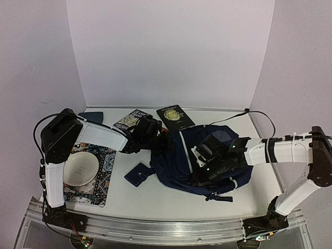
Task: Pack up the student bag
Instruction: Adjust the student bag at the center of the board, then hold the student bag at the center of the board.
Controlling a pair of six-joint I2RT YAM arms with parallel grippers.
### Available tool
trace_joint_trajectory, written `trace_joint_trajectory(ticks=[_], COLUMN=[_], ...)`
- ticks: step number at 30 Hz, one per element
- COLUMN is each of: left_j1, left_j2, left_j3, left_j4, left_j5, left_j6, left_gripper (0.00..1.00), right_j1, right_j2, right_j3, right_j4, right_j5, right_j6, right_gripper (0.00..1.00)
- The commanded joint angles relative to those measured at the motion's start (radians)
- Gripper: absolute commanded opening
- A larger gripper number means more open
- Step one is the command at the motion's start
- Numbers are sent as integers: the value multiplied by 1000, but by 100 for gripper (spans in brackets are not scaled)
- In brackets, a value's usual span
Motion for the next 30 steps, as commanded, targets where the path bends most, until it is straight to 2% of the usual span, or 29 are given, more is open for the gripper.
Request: trace_joint_trajectory(ticks=[1, 4, 8, 12, 14, 17, 26, 30], left_j1=[-40, -36, -35, -47, -75, -122, -139, -139], left_j2=[-87, -135, -187, -240, -264, -304, -400, -430], left_j3=[-29, -58, -79, -93, -87, -111, -263, -302], left_j4=[120, 117, 102, 26, -54, -122, -156, -162], left_j5=[-46, -85, -91, -106, -176, -238, -248, -273], left_j6=[63, 147, 260, 374, 450, 522, 488, 468], left_gripper=[19, 32, 44, 50, 52, 54, 57, 59], right_j1=[4, 4, 4, 1, -14, -49, -50, -41], right_j2=[-3, -31, -69, -87, -80, -53, 87, 151], right_j3=[99, 97, 105, 105, 100, 100, 190, 200], right_j4=[165, 85, -43, -143, -168, -178, -98, -78], right_j5=[42, 55, 90, 184, 212, 185, 57, 66], right_j6=[-11, -44, -93, -140, -171, -224, -457, -528], right_gripper=[21, 32, 42, 51, 56, 62, 80, 86])
